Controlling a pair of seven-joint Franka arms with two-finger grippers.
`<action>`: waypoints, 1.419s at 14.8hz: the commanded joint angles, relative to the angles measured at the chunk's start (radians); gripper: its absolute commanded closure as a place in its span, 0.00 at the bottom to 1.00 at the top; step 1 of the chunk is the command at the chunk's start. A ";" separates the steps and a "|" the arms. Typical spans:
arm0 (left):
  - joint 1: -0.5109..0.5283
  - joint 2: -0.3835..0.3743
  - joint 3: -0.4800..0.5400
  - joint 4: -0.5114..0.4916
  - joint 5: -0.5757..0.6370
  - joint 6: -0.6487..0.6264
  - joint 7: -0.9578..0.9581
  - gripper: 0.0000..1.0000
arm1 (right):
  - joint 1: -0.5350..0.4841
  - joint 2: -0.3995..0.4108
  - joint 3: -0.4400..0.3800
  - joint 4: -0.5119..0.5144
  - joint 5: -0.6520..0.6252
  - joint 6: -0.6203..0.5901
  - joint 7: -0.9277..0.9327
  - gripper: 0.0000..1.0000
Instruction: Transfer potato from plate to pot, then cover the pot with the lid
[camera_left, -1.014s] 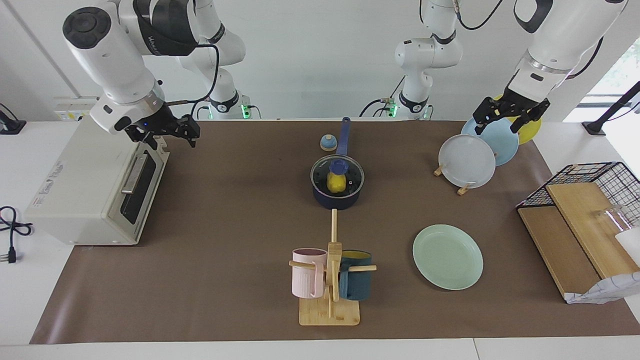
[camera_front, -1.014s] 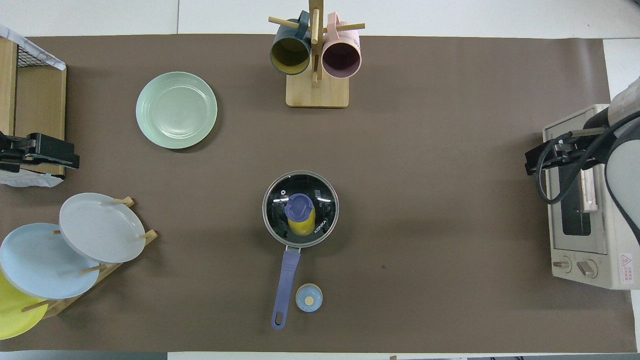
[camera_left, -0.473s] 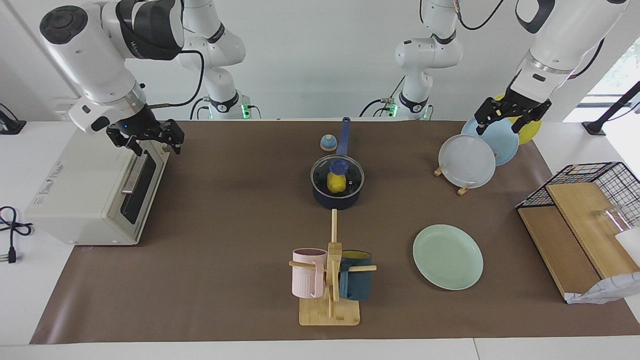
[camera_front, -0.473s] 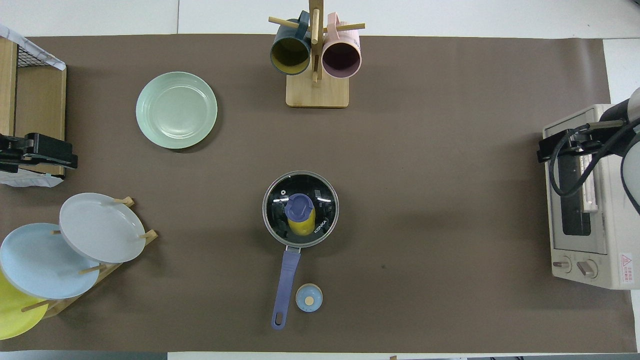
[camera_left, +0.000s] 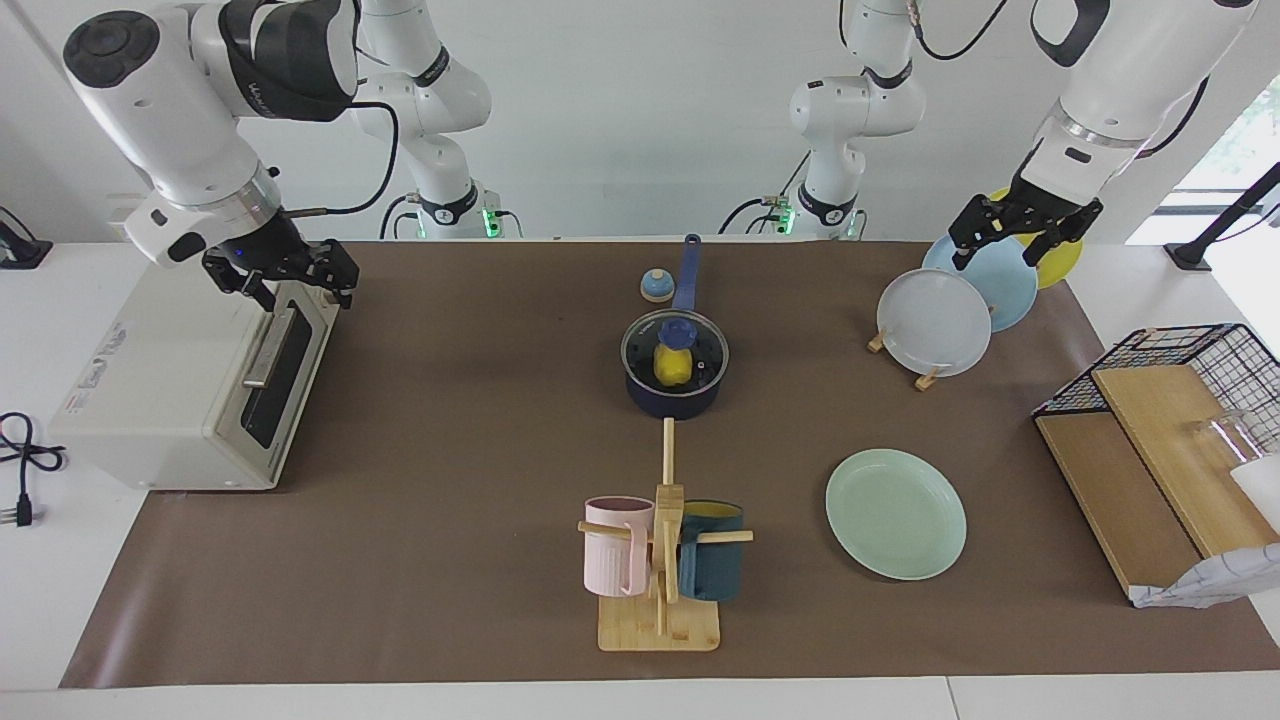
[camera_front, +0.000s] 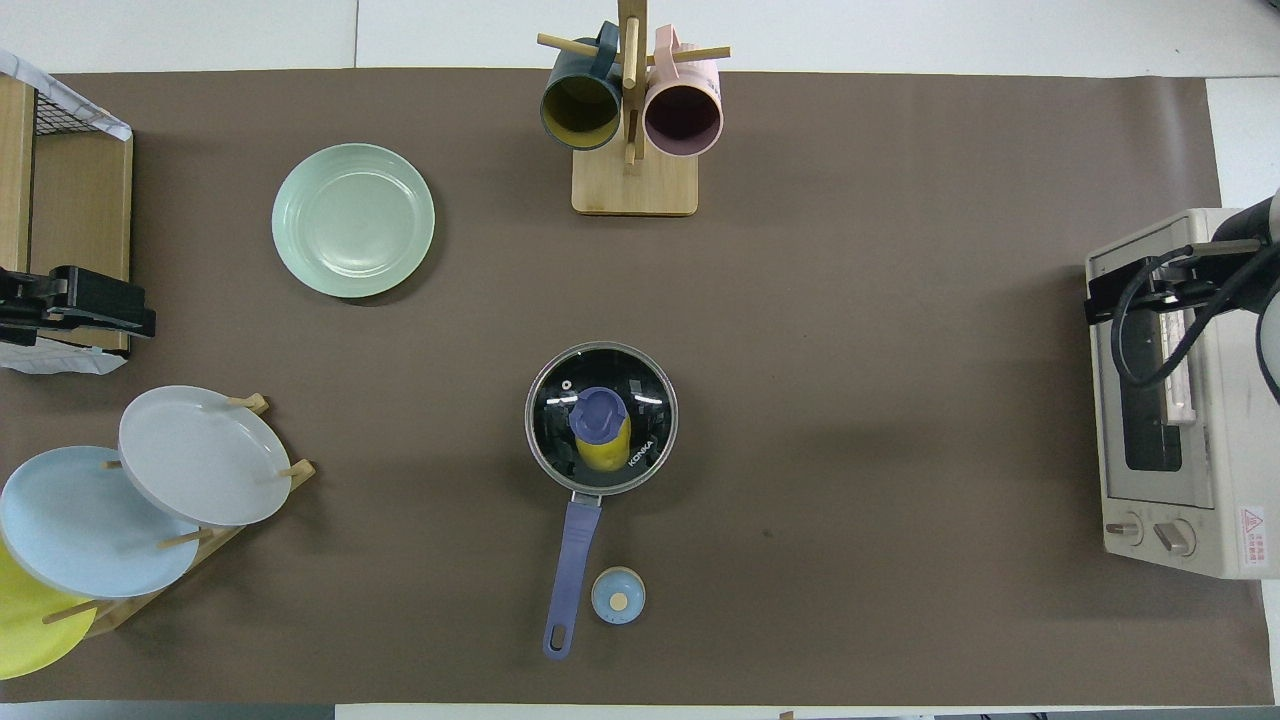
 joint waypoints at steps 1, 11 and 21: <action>0.010 -0.016 -0.005 -0.022 -0.011 0.008 -0.009 0.00 | -0.070 -0.015 0.073 -0.020 -0.003 0.017 -0.022 0.00; 0.010 -0.016 -0.005 -0.022 -0.013 0.008 -0.009 0.00 | -0.043 -0.044 0.047 -0.028 -0.003 -0.034 -0.029 0.00; 0.012 -0.016 -0.005 -0.022 -0.013 0.008 -0.009 0.00 | -0.026 -0.038 0.049 -0.023 0.010 0.041 0.010 0.00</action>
